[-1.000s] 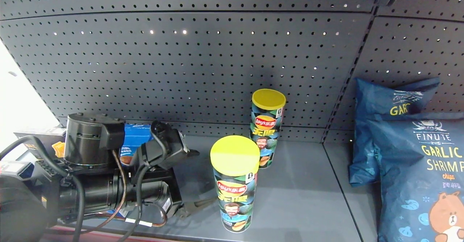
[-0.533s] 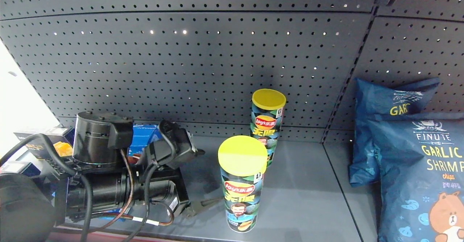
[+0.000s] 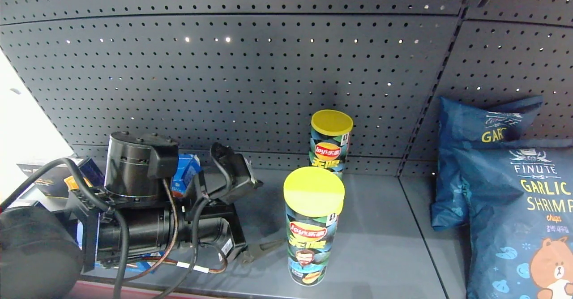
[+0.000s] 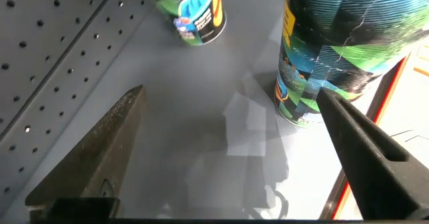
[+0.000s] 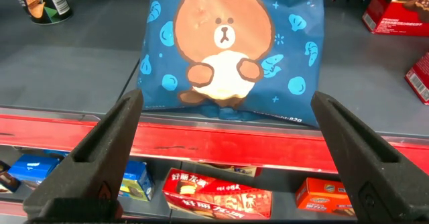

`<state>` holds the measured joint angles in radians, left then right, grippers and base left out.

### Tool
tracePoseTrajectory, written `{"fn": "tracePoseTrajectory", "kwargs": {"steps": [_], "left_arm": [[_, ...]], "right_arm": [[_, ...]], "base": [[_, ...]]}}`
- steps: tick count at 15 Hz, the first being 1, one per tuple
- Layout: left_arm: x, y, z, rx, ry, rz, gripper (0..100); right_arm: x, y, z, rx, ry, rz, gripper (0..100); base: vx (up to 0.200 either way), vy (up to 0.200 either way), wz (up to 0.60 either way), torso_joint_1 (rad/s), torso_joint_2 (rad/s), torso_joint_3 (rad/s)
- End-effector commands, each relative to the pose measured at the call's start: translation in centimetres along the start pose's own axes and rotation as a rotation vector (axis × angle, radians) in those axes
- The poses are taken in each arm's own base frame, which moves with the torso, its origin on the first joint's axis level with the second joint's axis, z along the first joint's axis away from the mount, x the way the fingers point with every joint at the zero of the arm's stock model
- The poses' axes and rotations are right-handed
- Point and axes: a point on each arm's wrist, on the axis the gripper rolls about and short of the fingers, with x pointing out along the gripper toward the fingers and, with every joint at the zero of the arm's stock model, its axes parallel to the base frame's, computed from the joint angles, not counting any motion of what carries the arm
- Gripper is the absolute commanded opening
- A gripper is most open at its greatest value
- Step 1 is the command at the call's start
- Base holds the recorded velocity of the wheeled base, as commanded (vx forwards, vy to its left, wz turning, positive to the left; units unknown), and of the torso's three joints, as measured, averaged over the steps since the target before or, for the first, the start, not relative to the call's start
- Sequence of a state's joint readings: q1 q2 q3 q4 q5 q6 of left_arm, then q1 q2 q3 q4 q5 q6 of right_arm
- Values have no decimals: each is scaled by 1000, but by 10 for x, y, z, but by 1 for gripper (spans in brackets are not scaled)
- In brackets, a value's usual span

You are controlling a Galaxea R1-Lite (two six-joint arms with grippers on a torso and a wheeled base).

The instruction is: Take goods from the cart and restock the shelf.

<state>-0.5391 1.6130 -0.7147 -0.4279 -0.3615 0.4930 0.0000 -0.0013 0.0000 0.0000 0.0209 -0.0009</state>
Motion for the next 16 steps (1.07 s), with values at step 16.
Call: {"fn": "tracePoseTrajectory", "kwargs": {"steps": [16], "left_arm": [[25, -6, 6, 11, 10, -34, 100]], "right_arm": [[0, 0, 0, -1, 1, 1, 100]], "base": [[0, 0, 0, 0, 0, 0]]}}
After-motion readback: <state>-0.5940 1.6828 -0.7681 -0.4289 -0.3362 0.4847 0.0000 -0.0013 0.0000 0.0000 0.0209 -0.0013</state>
